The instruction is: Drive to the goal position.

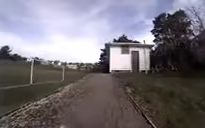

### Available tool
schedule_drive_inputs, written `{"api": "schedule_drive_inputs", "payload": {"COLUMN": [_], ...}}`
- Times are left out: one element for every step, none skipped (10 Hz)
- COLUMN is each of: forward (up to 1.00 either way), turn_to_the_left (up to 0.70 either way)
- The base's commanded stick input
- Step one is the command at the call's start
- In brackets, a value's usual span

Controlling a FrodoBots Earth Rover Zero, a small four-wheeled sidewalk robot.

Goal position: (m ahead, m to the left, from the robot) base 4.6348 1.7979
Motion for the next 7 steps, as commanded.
{"api": "schedule_drive_inputs", "payload": {"forward": [0.85, 0.85, 0.85, 0.85, 0.85, 0.85, 0.85], "turn_to_the_left": [0.00, 0.00, 0.00, 0.00, 0.00, 0.00, 0.00]}}
